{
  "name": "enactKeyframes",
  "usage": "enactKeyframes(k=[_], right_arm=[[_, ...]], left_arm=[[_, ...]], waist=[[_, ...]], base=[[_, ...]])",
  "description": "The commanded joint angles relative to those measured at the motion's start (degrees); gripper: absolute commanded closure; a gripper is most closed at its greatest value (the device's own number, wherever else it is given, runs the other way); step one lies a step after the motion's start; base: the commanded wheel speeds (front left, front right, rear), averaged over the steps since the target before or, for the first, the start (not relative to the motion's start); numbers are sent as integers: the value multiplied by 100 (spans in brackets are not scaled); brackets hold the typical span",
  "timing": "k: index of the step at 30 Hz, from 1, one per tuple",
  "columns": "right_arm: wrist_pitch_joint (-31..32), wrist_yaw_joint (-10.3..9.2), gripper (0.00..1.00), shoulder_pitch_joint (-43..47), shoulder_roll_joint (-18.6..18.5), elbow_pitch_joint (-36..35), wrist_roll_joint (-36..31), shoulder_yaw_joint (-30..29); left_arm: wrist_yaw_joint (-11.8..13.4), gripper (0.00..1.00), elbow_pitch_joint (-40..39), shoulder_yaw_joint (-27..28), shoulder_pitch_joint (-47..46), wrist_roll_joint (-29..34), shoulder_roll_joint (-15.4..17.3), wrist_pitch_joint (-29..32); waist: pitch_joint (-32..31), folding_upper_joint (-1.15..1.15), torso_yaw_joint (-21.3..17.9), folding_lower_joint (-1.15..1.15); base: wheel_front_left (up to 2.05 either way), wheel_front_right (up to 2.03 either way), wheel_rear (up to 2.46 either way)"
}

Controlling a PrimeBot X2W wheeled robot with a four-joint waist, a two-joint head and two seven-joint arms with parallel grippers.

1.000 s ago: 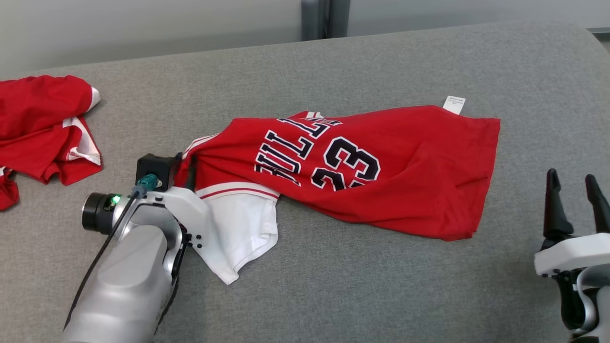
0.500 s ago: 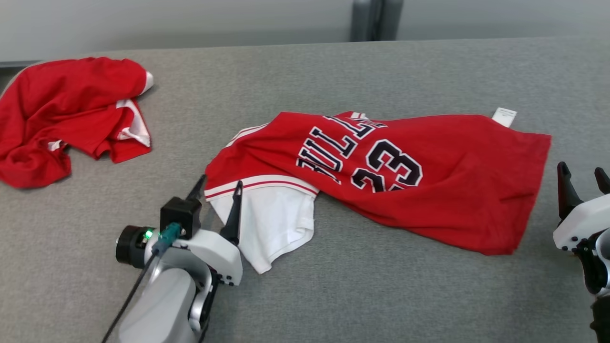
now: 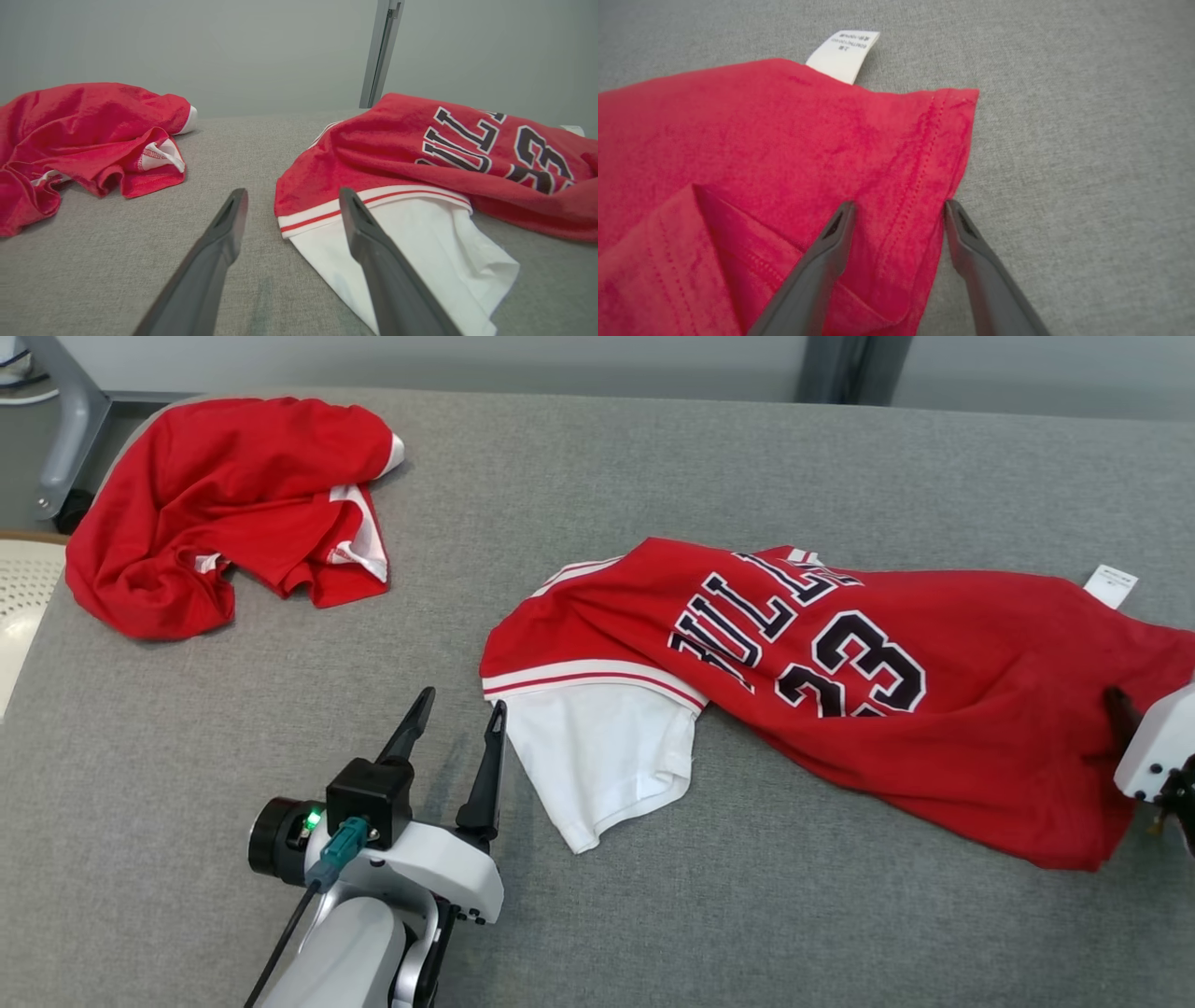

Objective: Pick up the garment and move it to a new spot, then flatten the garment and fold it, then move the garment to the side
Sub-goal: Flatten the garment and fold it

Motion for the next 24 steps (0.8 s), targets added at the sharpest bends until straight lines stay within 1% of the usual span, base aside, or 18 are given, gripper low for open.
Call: enactKeyframes(k=[1, 2, 3, 11, 18, 24], right_arm=[[104, 1, 66, -5, -8, 135, 71, 63], [119, 1, 79, -74, -54, 153, 67, 107], [98, 1, 100, -136, -113, 162, 51, 147], [-205, 1, 100, -947, -558, 278, -144, 274], [-640, 1, 100, -1696, -945, 518, -529, 317], [-967, 1, 100, -2179, -1101, 713, -887, 318]], left_arm=[[16, 0, -69, 51, 49, 50, 10, -27], [11, 0, -107, 82, 57, 77, 6, -27], [3, 0, -144, 108, 67, 97, 3, -27], [-85, 0, -389, 267, 25, 215, -56, -27], [-189, 0, -451, 321, -48, 335, -132, -27], [-257, 0, -493, 341, -88, 424, -181, -27]], waist=[[55, 0, 70, 0], [77, 0, 93, 0], [98, 0, 114, 0], [366, 0, 318, 0], [630, 0, 535, 0], [824, 0, 647, 0]], base=[[0, 0, 0], [0, 0, 0], [0, 0, 0], [0, 0, 0], [0, 0, 0], [0, 0, 0]])
